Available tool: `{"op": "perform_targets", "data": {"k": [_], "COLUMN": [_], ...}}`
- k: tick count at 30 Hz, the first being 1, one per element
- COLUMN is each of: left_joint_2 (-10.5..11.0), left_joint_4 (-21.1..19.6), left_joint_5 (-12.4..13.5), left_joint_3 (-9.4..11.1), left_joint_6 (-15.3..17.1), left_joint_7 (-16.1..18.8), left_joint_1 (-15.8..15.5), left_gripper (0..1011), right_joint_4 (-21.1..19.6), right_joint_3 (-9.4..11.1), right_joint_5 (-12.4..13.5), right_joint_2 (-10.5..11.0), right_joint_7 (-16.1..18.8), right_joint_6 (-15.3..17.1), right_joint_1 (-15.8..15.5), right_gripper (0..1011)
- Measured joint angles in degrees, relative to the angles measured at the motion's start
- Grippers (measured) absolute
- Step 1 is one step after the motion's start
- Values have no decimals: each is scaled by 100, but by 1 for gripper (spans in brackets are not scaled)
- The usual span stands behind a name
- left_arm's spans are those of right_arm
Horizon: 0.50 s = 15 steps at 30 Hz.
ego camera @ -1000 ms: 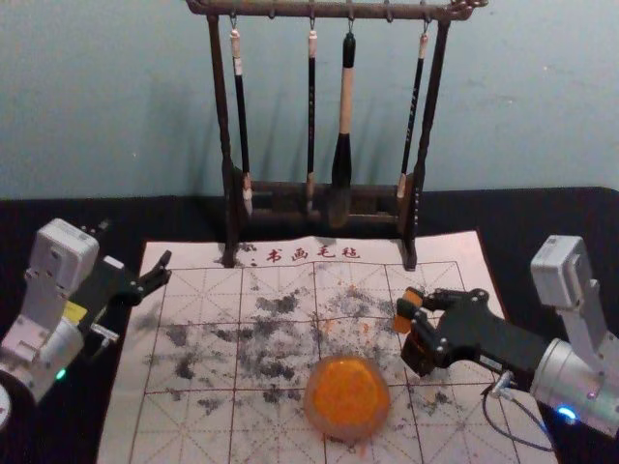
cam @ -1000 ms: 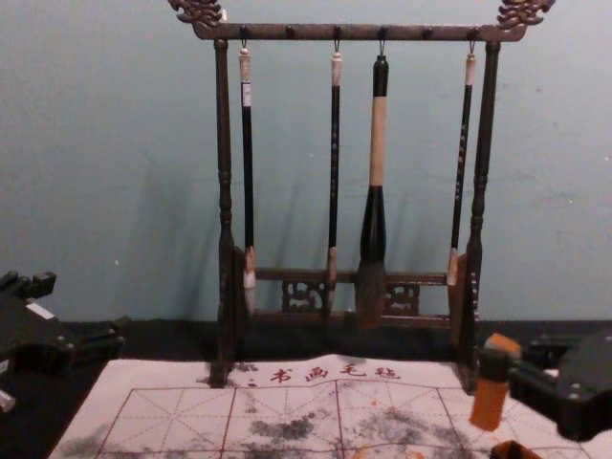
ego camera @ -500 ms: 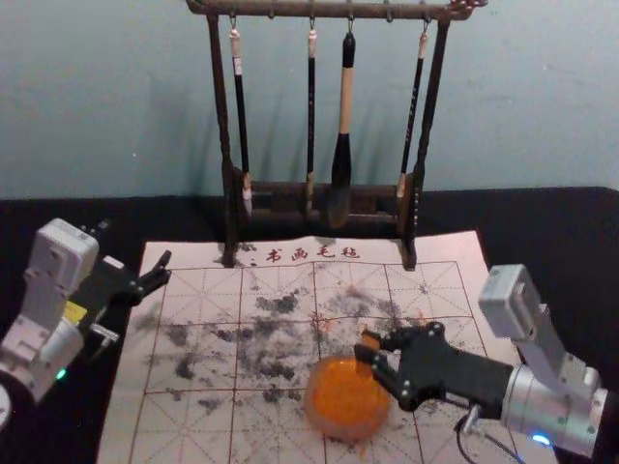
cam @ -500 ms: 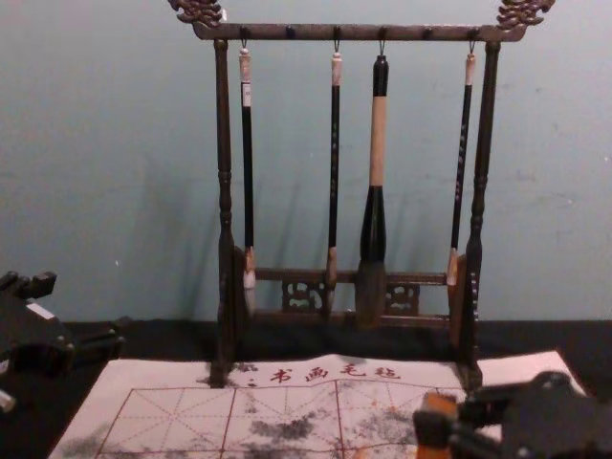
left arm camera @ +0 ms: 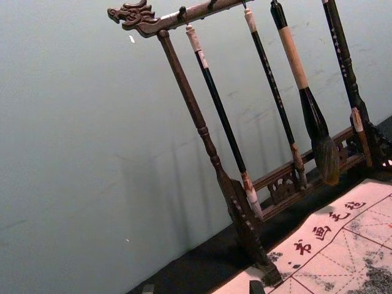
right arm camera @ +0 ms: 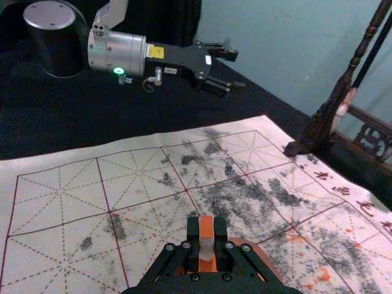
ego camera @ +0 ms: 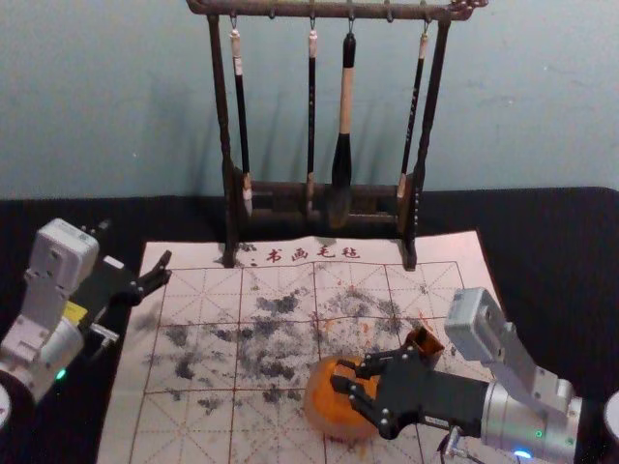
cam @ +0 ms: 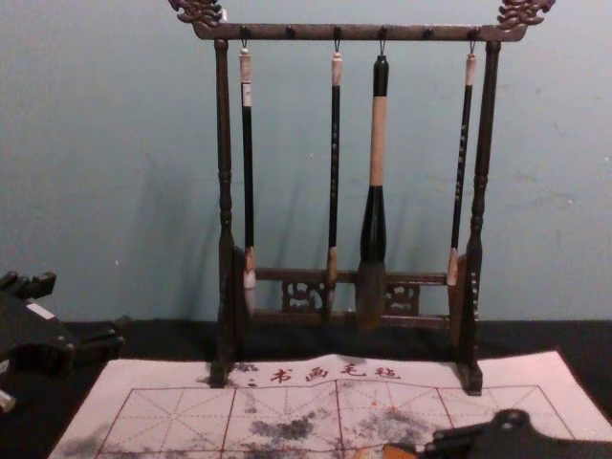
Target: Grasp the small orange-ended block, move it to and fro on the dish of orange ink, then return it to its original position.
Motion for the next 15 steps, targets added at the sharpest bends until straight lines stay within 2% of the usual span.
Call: {"op": "perform_targets", "data": {"k": [15], "left_joint_2": [0], "left_joint_4": [0], "left_joint_5": [0], "left_joint_3": [0], "left_joint_6": [0], "left_joint_7": [0], "left_joint_1": [0], "left_gripper": [1001], "right_joint_4": [379], "right_joint_3": [-255], "right_joint_5": [-153], "right_joint_2": [-168], "right_joint_7": [-12], "right_joint_6": [26], "right_joint_1": [247], "right_gripper": [101]}}
